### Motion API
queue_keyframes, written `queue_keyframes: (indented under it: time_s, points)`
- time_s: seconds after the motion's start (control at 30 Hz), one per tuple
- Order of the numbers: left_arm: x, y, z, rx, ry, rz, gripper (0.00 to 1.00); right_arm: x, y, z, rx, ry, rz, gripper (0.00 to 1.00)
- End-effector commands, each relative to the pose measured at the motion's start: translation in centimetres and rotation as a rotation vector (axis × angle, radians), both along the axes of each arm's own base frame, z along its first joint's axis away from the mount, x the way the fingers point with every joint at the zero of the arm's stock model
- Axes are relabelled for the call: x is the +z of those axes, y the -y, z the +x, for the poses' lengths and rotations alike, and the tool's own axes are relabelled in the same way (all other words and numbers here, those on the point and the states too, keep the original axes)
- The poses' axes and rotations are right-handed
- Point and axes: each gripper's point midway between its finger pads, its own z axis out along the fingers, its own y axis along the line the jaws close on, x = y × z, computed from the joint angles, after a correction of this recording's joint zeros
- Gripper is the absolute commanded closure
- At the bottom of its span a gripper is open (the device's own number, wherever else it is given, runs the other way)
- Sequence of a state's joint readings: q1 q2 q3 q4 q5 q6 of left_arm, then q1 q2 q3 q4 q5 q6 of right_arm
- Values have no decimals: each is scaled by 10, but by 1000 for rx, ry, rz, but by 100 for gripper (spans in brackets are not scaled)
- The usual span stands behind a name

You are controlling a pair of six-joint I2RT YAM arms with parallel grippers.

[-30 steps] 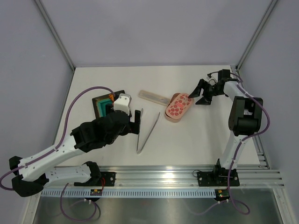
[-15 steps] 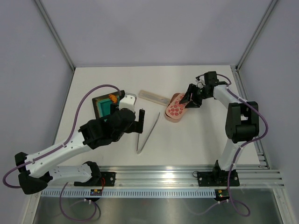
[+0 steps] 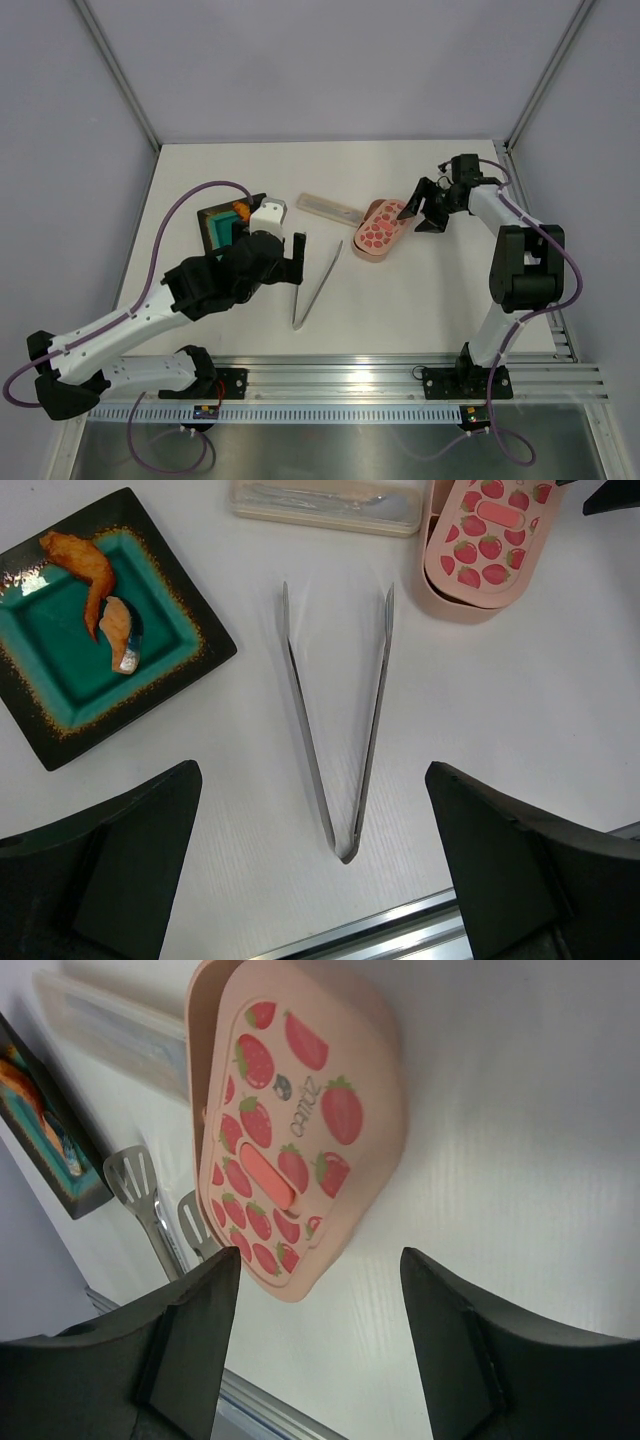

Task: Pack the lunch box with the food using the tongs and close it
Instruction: Close the box lid on the packing box.

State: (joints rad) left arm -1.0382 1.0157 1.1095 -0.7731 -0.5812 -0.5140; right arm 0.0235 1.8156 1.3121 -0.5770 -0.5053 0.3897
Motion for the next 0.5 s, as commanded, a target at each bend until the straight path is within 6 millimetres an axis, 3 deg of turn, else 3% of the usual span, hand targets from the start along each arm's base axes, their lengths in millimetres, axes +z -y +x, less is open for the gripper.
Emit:
queue_keyframes:
  time_s: [0.0,0.47]
  points:
    - [7,1,1,8,11,-51,1,2,8,4,-16,25,-17,27]
    - [2,2,1,11,-1,-54,1,5,-2,37,5,31,51,25]
